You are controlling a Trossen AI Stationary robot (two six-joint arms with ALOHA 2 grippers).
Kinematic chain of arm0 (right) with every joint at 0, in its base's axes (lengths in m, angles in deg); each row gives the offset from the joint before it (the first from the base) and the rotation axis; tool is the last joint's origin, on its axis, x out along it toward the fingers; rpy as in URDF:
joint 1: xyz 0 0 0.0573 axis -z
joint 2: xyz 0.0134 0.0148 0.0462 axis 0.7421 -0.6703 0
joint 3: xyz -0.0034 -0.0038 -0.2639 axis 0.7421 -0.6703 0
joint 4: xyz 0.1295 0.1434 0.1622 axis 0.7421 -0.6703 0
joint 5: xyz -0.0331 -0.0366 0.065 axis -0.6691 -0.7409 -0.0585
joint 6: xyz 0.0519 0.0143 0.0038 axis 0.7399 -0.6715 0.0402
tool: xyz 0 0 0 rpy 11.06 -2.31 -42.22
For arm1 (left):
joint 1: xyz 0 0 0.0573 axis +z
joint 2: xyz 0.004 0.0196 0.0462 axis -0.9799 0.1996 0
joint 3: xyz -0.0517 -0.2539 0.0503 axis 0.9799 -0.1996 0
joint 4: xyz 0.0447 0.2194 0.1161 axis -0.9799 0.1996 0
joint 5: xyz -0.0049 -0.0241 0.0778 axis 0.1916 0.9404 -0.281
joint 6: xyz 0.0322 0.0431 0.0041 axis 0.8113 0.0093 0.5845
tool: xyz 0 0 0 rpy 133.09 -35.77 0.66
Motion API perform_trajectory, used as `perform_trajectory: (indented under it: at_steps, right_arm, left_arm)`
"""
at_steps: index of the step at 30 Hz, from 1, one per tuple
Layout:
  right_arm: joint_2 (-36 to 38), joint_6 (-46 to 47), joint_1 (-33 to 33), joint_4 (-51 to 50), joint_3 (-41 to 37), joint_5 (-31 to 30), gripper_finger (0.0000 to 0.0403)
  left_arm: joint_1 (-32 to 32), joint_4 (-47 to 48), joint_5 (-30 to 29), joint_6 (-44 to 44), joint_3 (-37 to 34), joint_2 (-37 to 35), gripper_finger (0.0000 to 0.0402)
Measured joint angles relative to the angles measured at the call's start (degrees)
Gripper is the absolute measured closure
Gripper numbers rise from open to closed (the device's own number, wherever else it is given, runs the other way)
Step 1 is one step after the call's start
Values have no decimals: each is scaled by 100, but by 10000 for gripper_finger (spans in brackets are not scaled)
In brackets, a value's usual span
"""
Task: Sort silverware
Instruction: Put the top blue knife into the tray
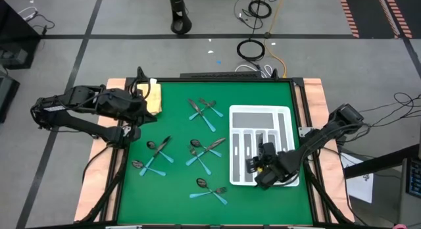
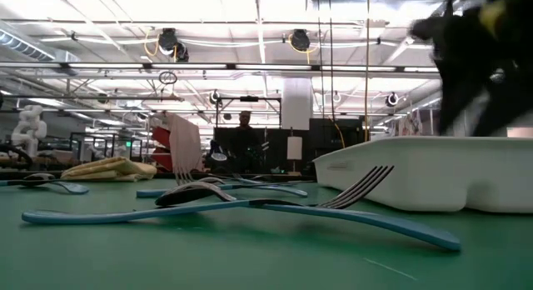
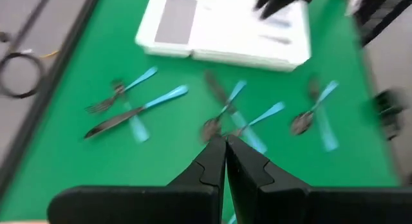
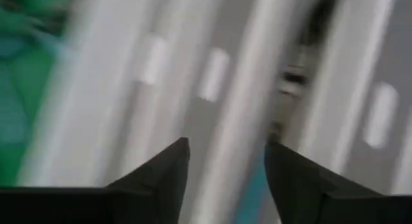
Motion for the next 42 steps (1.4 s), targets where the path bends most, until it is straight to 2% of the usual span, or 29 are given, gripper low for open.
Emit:
perform_trajectory:
  at_steps: [4,8,11,13,16,19,21,27,32,35,39,42]
  right_arm:
    - [132,-794,-20,-907,906,-591,196]
    - [141,-1855,-41,-1735,2006,-814,197]
    - [142,-2546,-63,-2035,2623,-823,200]
    - [142,-2792,-128,-2413,2982,-849,201]
    - [140,-2701,-277,-3324,3426,-859,201]
    - [156,-2414,-457,-3736,3694,-964,201]
    - [248,-2465,-565,-3711,3689,-1081,202]
    - [319,-2207,-797,-3725,3687,-1157,202]
    - [324,-2191,-885,-3727,3687,-1203,202]
    - [326,-2136,-990,-3733,3687,-1266,202]
    - [285,-1879,-1291,-3714,3652,-1246,202]
    - [285,-1405,-1500,-3724,3470,-1247,202]
  left_arm:
    - [-31,-681,887,-181,-292,70,381]
    - [-307,-1216,1751,-542,-779,372,381]
    - [-752,-1627,1982,-896,-1168,768,381]
    - [-1104,-1881,1803,-1050,-1383,1059,381]
    - [-1413,-1866,832,-1002,-1499,1546,381]
    - [-1307,-2239,-190,-881,-1555,1960,381]
    - [-1076,-2845,-525,-869,-1562,2196,381]
    - [-60,-4406,-556,-627,-1566,2847,377]
    - [501,-5348,293,-918,-1566,3485,351]
    - [577,-5466,677,-944,-1566,3817,329]
    - [575,-5433,590,-1112,-1566,4075,313]
    - [658,-5147,-218,-828,-1553,4081,311]
